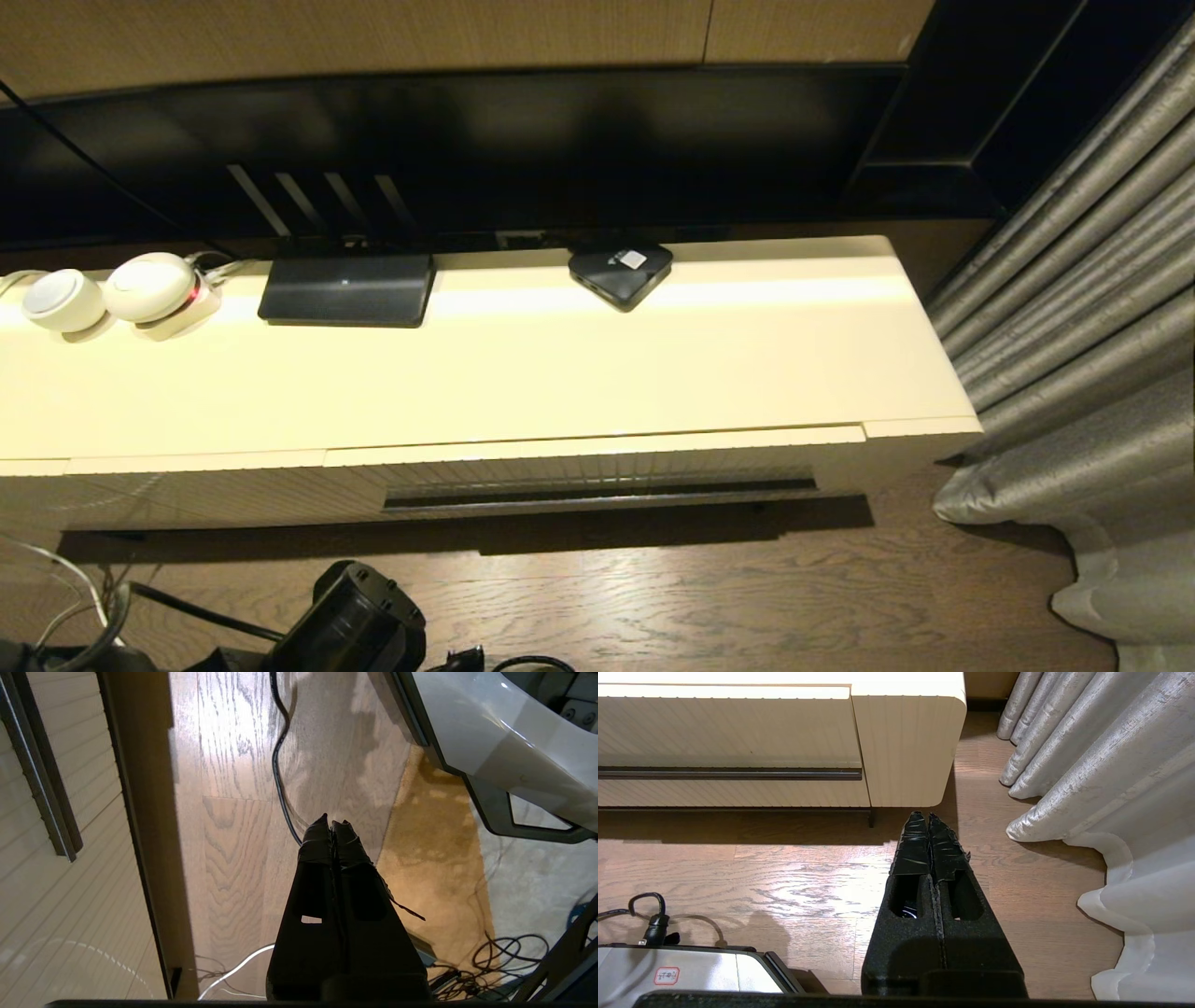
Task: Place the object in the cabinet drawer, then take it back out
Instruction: Open the drawer
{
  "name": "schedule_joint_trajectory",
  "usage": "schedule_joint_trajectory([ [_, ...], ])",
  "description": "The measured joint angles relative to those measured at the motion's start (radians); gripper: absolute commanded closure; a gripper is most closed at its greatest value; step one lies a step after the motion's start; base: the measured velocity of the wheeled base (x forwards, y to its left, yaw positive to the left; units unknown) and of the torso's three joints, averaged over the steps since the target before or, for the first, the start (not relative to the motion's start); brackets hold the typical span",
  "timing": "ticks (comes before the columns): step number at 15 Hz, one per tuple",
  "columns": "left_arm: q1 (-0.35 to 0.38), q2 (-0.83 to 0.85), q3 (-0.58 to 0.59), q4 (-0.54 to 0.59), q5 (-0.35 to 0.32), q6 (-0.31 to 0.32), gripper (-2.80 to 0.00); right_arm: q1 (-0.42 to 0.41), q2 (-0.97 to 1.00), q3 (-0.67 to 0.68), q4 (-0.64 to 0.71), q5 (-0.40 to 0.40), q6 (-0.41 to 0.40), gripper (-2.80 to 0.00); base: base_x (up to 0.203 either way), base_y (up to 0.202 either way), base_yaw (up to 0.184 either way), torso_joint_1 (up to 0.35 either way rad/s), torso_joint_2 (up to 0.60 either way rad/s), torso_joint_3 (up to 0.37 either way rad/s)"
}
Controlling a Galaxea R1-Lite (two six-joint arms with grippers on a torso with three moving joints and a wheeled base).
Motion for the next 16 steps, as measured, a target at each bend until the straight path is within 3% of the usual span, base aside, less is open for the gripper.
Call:
schedule_joint_trajectory([
  [7, -0.012, -0.001, -0.005, -0.013, 0.007, -0.011, 0.0, 0.0, 0.0, 0.0, 0.0, -0.001, 0.0, 0.0, 0.0, 0.0, 0.0, 0.0, 0.0, 0.0],
  [8, -0.015, -0.005, -0.005, -0.013, 0.006, -0.012, -2.8, 0.0, 0.0, 0.0, 0.0, -0.001, 0.0, 0.0, 0.0, 0.0, 0.0, 0.0, 0.0, 0.0],
  [16, -0.018, 0.016, 0.001, -0.065, 0.005, -0.012, -2.8, 0.0, 0.0, 0.0, 0.0, -0.001, 0.0, 0.0, 0.0, 0.0, 0.0, 0.0, 0.0, 0.0],
])
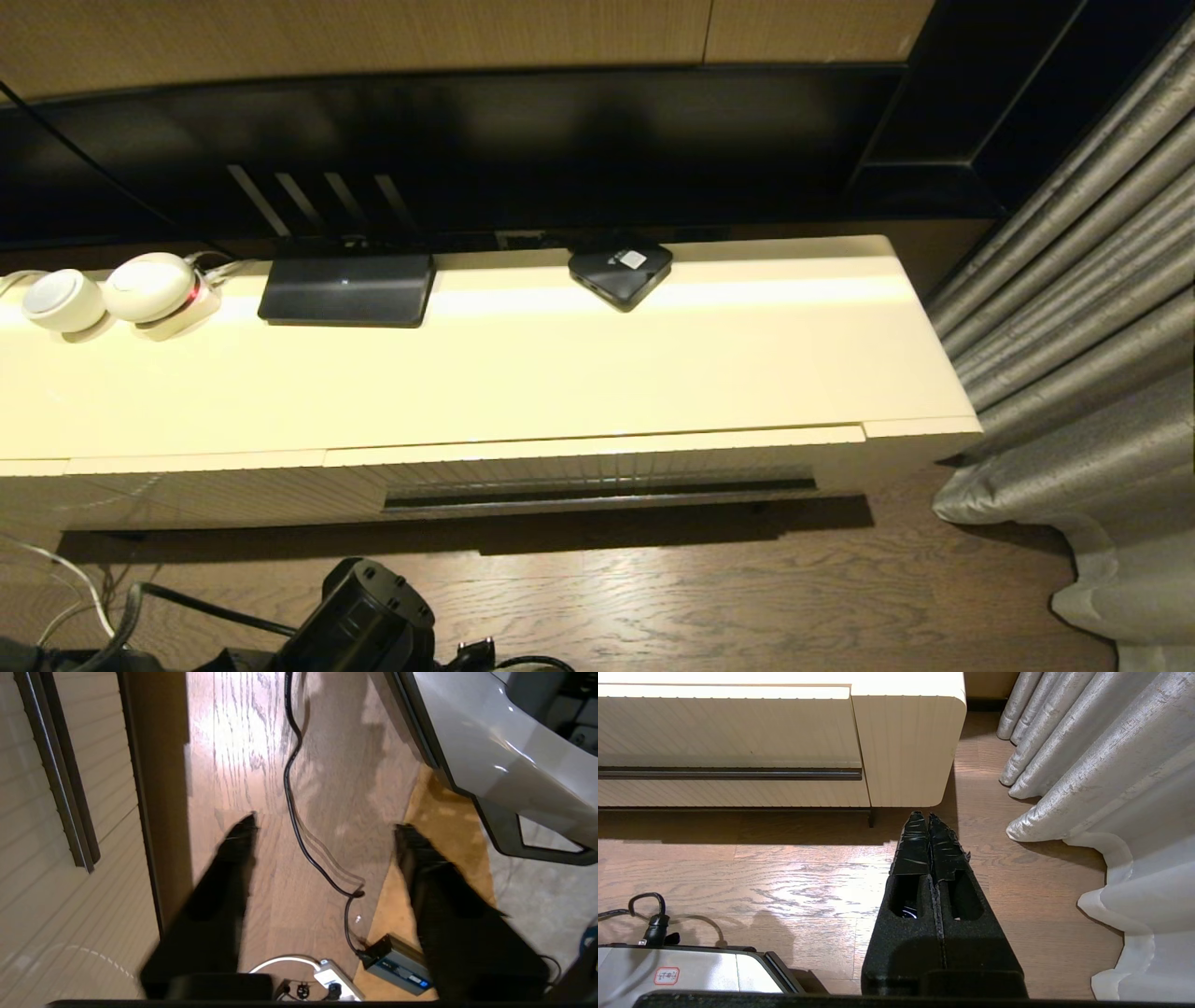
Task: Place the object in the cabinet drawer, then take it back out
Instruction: Open the drawer
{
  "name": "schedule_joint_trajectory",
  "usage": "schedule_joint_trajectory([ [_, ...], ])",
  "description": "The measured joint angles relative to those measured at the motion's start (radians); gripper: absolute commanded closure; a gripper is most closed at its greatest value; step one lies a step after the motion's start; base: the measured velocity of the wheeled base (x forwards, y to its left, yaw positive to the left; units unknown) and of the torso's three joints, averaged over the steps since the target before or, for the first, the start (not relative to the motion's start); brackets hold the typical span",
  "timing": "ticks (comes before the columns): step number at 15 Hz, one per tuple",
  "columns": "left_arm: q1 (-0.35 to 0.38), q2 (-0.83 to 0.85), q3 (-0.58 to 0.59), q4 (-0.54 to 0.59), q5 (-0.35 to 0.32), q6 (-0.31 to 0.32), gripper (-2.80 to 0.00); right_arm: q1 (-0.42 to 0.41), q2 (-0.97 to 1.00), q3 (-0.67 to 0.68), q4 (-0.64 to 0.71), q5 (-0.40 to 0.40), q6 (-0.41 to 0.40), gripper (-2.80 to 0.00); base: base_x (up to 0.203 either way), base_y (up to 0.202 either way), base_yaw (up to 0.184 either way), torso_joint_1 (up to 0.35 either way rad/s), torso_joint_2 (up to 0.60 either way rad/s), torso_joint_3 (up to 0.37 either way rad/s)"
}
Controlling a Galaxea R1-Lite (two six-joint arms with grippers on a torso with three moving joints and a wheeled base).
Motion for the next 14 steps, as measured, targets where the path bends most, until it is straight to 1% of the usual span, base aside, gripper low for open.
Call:
schedule_joint_trajectory([
  [3, 0.001, 0.06, -0.006, -0.041, 0.002, 0.003, -2.8, 0.0, 0.0, 0.0, 0.0, 0.0, 0.0, 0.0, 0.0, 0.0, 0.0, 0.0, 0.0, 0.0],
  [5, 0.001, 0.105, -0.006, -0.094, 0.009, 0.011, -2.8, 0.0, 0.0, 0.0, 0.0, 0.0, 0.0, 0.0, 0.0, 0.0, 0.0, 0.0, 0.0, 0.0],
  [8, 0.001, 0.15, -0.014, -0.102, 0.027, 0.046, -2.8, 0.0, 0.0, 0.0, 0.0, 0.0, 0.0, 0.0, 0.0, 0.0, 0.0, 0.0, 0.0, 0.0],
  [12, 0.001, 0.195, -0.063, -0.1, 0.035, 0.106, -2.8, 0.0, 0.0, 0.0, 0.0, 0.0, 0.0, 0.0, 0.0, 0.0, 0.0, 0.0, 0.0, 0.0],
  [14, 0.002, 0.203, -0.078, -0.098, 0.049, 0.131, -2.8, 0.0, 0.0, 0.0, 0.0, 0.0, 0.0, 0.0, 0.0, 0.0, 0.0, 0.0, 0.0, 0.0],
])
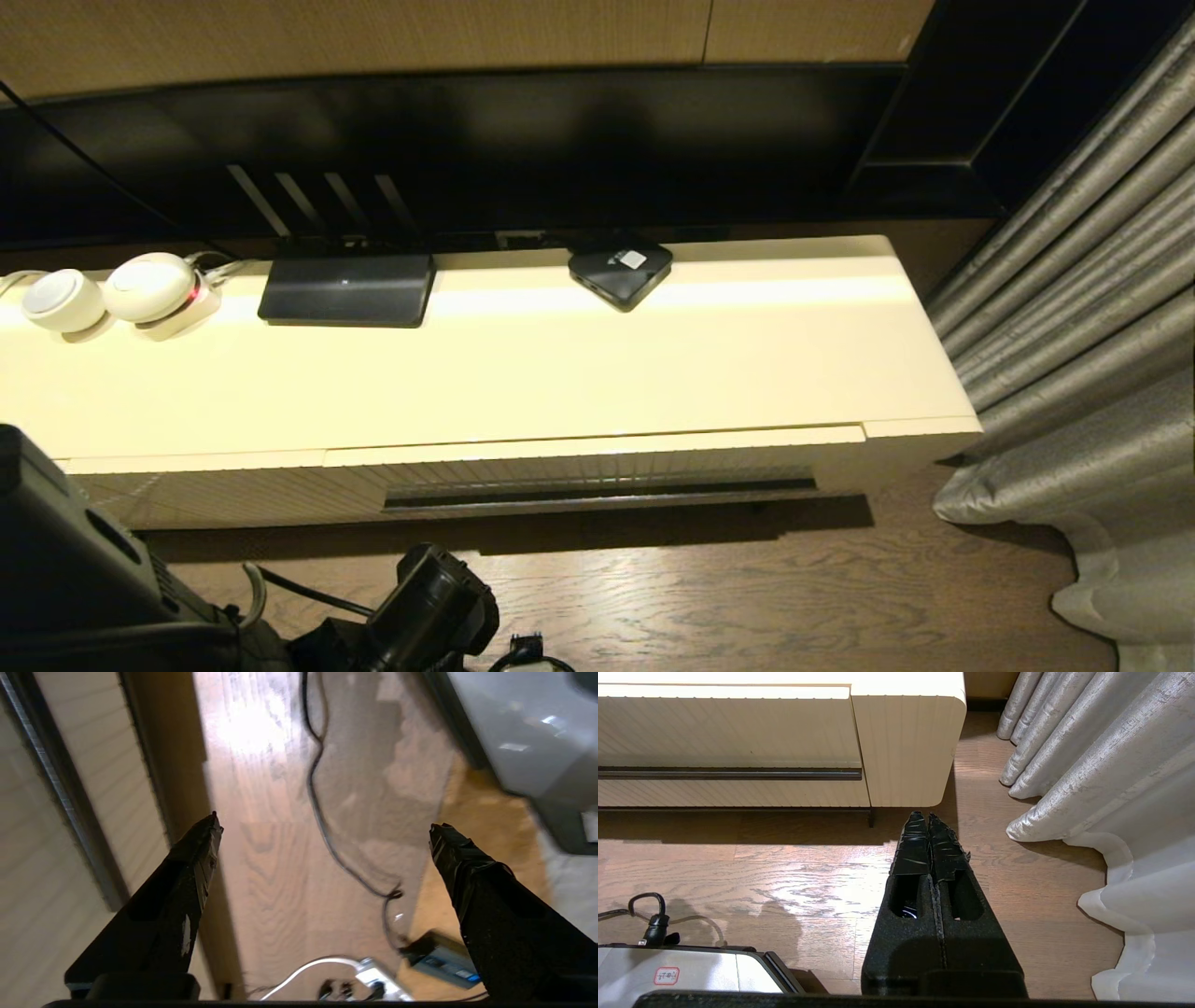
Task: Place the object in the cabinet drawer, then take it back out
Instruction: Open the drawer
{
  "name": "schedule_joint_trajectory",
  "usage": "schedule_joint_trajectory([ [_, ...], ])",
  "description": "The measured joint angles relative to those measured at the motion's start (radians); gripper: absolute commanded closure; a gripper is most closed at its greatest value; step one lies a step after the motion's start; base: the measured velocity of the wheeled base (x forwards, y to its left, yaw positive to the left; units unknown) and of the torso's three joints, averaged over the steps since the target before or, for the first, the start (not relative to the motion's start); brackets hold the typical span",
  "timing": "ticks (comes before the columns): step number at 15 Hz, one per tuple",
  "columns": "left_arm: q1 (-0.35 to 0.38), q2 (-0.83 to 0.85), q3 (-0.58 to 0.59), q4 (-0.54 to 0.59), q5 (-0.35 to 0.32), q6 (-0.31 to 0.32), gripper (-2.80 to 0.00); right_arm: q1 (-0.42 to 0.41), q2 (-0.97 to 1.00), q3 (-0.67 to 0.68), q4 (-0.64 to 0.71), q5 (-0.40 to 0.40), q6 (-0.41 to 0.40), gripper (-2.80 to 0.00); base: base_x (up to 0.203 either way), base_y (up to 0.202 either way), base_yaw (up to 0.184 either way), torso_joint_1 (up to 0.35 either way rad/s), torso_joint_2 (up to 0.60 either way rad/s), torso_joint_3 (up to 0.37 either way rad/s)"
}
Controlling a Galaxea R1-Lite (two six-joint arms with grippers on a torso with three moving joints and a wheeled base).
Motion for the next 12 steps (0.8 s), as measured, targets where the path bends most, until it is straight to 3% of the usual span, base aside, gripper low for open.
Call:
schedule_joint_trajectory([
  [7, 0.014, -0.012, -0.012, 0.0, 0.08, 0.095, -2.8, 0.0, 0.0, 0.0, 0.0, 0.0, -0.001, 0.0, 0.0, 0.0, 0.0, 0.0, 0.0, 0.0],
  [12, 0.044, -0.03, -0.001, -0.004, 0.077, 0.159, -2.8, 0.0, 0.0, 0.0, 0.0, -0.001, 0.0, 0.0, 0.0, 0.0, 0.0, 0.0, 0.0, 0.0],
])
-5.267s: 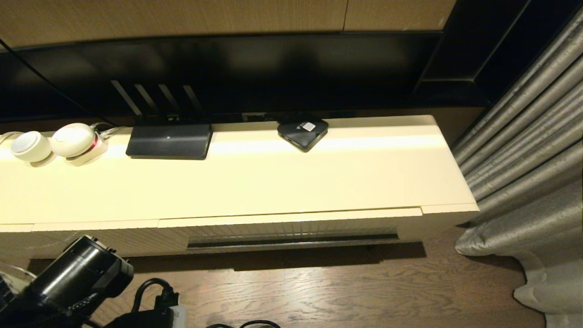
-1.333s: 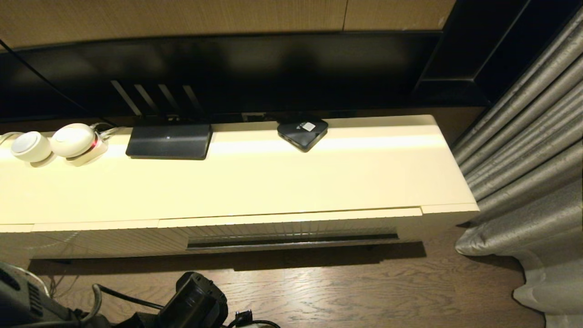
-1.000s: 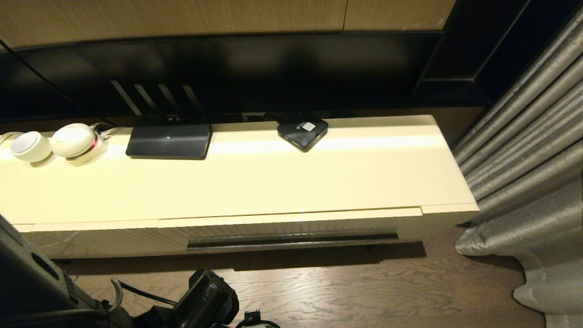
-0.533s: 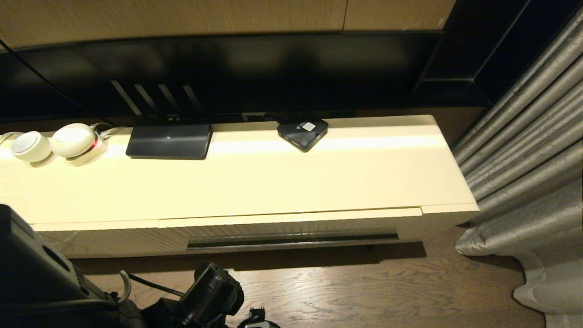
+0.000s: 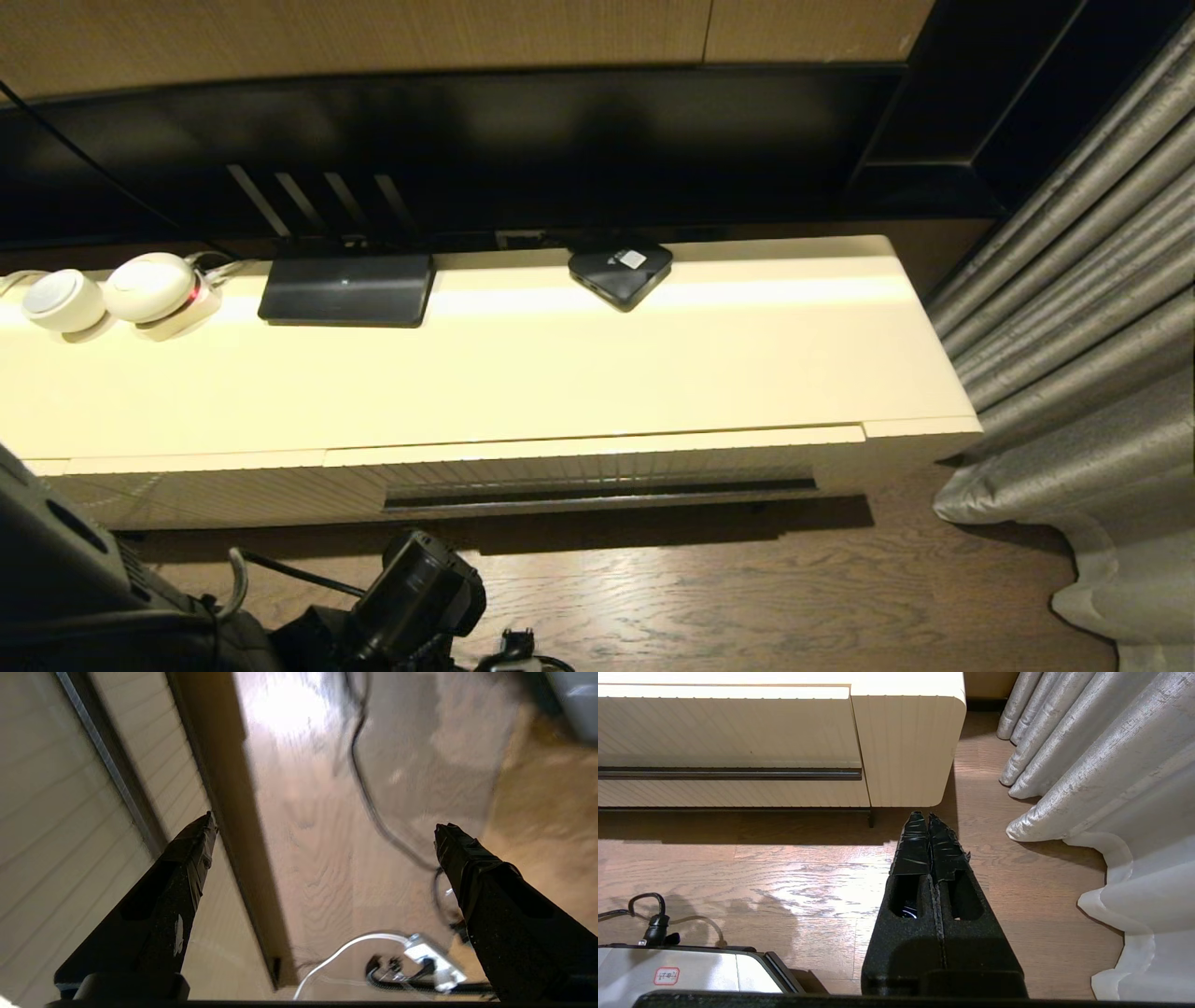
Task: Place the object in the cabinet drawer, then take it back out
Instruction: Open the drawer
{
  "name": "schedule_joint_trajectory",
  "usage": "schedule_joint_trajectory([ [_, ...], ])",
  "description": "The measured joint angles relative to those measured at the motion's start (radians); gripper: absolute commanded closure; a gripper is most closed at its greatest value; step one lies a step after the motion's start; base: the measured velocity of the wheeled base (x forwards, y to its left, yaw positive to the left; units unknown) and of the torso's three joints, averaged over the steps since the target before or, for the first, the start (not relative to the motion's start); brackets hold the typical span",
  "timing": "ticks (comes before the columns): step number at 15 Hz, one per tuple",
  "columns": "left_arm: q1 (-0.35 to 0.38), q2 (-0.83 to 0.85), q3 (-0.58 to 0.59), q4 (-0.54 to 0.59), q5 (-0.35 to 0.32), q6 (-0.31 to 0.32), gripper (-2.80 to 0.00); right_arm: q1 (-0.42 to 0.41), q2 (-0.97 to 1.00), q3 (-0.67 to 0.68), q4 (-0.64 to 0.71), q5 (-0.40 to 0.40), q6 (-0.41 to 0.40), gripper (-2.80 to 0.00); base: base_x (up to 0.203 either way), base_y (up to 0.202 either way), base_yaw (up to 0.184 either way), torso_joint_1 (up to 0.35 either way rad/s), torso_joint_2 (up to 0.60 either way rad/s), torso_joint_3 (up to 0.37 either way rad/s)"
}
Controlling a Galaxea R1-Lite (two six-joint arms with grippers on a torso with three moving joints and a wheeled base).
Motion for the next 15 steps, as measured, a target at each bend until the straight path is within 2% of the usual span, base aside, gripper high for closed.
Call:
schedule_joint_trajectory([
  [2, 0.035, -0.008, 0.002, 0.001, -0.011, 0.017, -2.8, 0.0, 0.0, 0.0, 0.0, 0.0, 0.0, 0.0, 0.0, 0.0, 0.0, 0.0, 0.0, 0.0],
  [5, 0.093, -0.012, -0.004, 0.009, -0.089, 0.031, -2.8, 0.0, 0.0, 0.0, 0.0, 0.001, 0.0, 0.0, 0.0, 0.0, 0.0, 0.0, 0.0, 0.0],
  [8, 0.124, -0.007, -0.011, 0.017, -0.097, 0.032, -2.8, 0.0, 0.0, 0.0, 0.0, 0.001, 0.0, 0.0, 0.0, 0.0, 0.0, 0.0, 0.0, 0.0],
  [15, 0.136, 0.039, -0.002, 0.011, -0.093, 0.024, -2.8, 0.0, 0.0, 0.0, 0.0, 0.001, 0.0, 0.0, 0.0, 0.0, 0.0, 0.0, 0.0, 0.0],
])
